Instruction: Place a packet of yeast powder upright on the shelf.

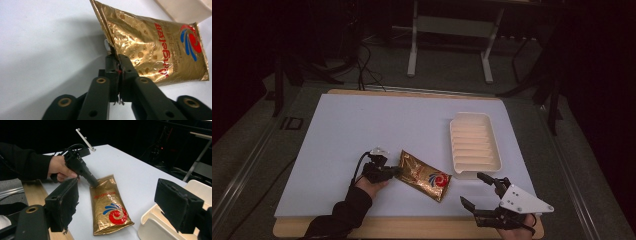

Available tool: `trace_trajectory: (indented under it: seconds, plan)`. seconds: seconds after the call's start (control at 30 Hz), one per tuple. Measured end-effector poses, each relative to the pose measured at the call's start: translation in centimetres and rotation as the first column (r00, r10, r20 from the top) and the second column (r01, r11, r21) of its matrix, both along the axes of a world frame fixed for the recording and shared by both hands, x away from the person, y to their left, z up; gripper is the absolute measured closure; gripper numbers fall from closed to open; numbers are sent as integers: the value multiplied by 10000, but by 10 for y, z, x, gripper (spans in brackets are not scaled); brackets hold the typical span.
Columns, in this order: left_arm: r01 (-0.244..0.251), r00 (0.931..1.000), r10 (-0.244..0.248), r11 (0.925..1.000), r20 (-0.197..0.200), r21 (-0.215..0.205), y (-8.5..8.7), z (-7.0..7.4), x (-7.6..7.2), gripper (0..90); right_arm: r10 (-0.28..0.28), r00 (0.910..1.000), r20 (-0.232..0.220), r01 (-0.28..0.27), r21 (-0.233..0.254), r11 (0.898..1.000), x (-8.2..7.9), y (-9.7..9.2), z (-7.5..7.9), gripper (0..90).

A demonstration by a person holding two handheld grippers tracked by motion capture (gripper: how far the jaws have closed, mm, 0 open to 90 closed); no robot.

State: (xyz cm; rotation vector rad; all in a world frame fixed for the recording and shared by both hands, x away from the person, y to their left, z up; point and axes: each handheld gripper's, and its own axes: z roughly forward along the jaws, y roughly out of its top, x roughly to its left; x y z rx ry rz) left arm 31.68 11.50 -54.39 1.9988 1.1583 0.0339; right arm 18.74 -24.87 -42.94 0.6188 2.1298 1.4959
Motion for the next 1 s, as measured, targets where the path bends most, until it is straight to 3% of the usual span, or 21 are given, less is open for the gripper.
trace_trajectory:
  seconds: [0.2, 0.37, 0.4, 0.53, 0.67, 0.83, 0.9, 1.0]
  plan:
    - [2, 9985, -19, 9995, 544, 313, -4, 13, -6, 900, -22, 10000, -93, 23, 84, 10000, 1, -1, 0, 192]
    - [228, 9905, -301, 9982, 1340, 557, -8, 34, -13, 900, -55, 9999, -99, 57, 195, 9998, 1, -2, 0, 191]
    - [228, 9905, -301, 9982, 1340, 557, -8, 34, -13, 900, -55, 9999, -99, 57, 195, 9998, 1, -2, 0, 191]
    - [465, 9814, -553, 9976, 1838, 516, -11, 49, -20, 900, -75, 10000, -61, 76, 155, 9999, 1, -2, 0, 180]
    - [631, 9702, -788, 9952, 2289, 753, -14, 59, -27, 900, -58, 9999, -103, 58, 66, 10000, 2, -2, 1, 156]
    - [837, 9574, -1086, 9912, 2675, 1028, -19, 68, -34, 900, 305, 9992, -261, -299, 235, 9993, 2, -3, 1, 131]
    - [837, 9555, -1080, 9916, 2744, 989, -20, 71, -35, 900, 350, 9990, -271, -345, 170, 9993, 3, -3, 1, 130]
    - [958, 9472, -1215, 9904, 2968, 998, -21, 74, -37, 900, 332, 9994, -120, -330, 187, 9993, 4, -3, 0, 137]
